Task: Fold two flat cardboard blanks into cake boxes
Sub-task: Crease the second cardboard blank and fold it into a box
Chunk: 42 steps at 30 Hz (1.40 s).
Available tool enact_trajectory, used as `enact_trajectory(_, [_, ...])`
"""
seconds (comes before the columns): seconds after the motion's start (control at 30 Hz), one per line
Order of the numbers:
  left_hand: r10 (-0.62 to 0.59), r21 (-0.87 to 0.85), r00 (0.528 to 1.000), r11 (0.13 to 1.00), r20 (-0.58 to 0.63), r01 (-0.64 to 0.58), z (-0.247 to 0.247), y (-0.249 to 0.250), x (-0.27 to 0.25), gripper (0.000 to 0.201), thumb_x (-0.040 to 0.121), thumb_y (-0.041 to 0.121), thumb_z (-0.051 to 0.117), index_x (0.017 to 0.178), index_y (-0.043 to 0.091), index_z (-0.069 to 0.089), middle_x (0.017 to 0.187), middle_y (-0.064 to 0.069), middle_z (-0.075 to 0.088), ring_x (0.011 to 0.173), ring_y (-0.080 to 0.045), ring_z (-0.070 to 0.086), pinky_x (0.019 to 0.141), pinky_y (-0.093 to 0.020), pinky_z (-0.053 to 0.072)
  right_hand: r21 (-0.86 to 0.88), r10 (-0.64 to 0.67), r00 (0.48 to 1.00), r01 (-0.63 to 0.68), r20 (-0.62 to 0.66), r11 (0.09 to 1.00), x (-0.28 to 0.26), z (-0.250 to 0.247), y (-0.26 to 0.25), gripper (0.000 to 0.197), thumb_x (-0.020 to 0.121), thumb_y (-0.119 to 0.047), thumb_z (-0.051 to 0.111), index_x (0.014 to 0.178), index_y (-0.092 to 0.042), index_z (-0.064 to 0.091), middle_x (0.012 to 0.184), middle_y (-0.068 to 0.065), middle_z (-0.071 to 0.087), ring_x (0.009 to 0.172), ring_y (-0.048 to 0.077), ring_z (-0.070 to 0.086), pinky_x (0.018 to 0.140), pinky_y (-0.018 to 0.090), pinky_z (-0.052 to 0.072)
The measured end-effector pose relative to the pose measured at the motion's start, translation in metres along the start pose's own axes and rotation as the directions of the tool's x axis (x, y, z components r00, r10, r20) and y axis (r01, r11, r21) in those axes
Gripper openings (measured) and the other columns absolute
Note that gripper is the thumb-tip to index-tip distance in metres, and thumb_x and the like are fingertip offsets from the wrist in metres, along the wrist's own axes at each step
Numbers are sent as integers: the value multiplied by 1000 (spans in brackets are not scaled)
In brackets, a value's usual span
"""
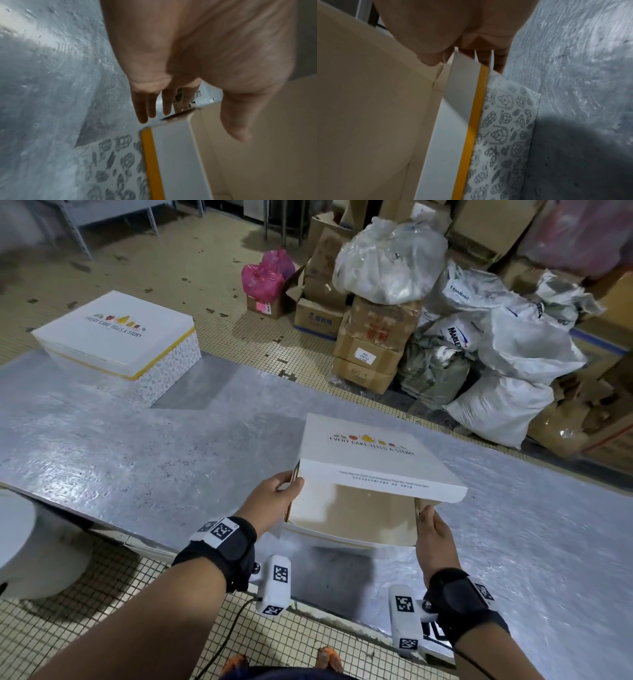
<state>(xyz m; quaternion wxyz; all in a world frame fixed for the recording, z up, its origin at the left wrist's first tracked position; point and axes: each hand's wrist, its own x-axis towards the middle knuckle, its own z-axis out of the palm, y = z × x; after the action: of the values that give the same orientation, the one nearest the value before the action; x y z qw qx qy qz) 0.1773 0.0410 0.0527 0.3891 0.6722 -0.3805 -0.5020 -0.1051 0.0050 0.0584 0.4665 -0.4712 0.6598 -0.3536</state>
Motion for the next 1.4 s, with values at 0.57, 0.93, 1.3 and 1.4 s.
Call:
enact_trajectory(0.57, [161,-272,985,952,63,-138,-30,37,-32,104,57,92,60,146,42,41,144,16,52,128,-13,53,100,-46,47,430,-31,999,41,-30,902,2,-32,-7,71,79,-78,53,124,-24,63,122,3,70,113,26,66,88,43,51])
enact_trajectory(0.93, [200,-259,976,951,91,-171,-7,37,-50,53,91,28,66,139,42,48,134,20,62,114,-4,64,93,-33,50,345,-249,965,205,87,916,-10,-29,2,26,88,-49,51,90,-27,64,108,-3,71,105,21,64,97,40,47])
enact_trajectory(1.3, [276,-62,959,958,-60,-280,1,3,-55,52,96,5,61,140,32,55,134,13,64,124,-4,58,106,-27,44,212,-213,958,172,190,962,-23,-28,18,35,89,-32,51,120,-31,67,127,-15,65,122,4,56,110,40,41])
enact_trajectory(1.4, [298,48,930,954,-216,-295,3,-1,-53,42,92,7,69,125,32,66,129,6,66,109,3,64,95,-10,47,158,-274,955,255,111,954,-24,-27,23,47,97,-16,61,138,-37,51,131,-13,61,111,-5,60,97,18,48])
